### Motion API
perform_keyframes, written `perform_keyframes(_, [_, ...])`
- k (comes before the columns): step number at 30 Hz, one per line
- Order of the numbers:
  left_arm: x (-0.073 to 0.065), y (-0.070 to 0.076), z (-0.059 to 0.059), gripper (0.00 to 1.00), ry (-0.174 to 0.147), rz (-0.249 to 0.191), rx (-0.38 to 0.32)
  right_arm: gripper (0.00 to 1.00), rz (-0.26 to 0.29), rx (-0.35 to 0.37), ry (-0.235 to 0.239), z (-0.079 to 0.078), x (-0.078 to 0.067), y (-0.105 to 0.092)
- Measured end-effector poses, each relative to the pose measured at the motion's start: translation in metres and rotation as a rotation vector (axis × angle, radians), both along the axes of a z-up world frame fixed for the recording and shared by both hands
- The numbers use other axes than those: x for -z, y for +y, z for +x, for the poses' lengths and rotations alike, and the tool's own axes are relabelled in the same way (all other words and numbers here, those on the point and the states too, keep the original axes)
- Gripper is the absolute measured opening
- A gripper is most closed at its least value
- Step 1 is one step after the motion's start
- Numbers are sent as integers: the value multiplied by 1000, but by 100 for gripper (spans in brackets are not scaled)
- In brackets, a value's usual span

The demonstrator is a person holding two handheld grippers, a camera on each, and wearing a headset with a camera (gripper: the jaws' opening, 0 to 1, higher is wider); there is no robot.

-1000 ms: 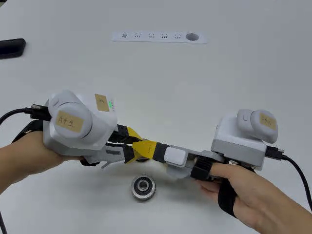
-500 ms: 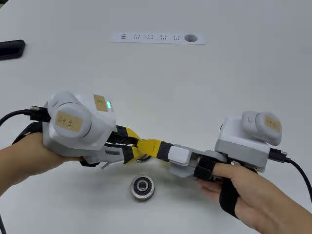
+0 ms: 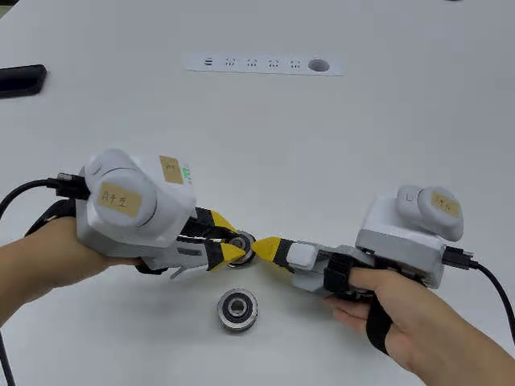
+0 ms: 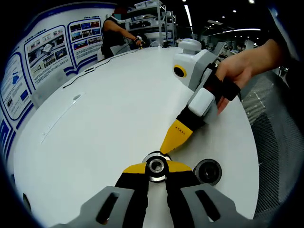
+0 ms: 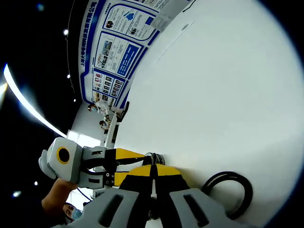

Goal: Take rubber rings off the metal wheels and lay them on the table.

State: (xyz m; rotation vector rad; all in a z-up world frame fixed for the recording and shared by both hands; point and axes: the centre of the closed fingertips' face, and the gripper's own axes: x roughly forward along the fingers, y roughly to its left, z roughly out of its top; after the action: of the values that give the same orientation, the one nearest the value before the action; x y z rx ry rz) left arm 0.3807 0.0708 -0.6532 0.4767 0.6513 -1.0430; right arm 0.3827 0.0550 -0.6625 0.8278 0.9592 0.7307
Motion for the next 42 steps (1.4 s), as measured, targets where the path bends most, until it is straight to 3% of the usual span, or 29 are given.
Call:
perform_keyframes(5, [0,0,0,13,2,-2,-3,1,-7,2,4,-1,-1,0])
perform_keyframes(7, [0,0,0,13,4,-3,-6,1,-20,-9,-23,-1,-4,1])
perform_keyframes(28, [0,0,-1,13,-3,2,4,1,-136,-91,-142,-1,-7,10])
perform_keyframes(42, [1,0,-1,13,-2,0,1,1,-123,-97,-145,1,-13,15])
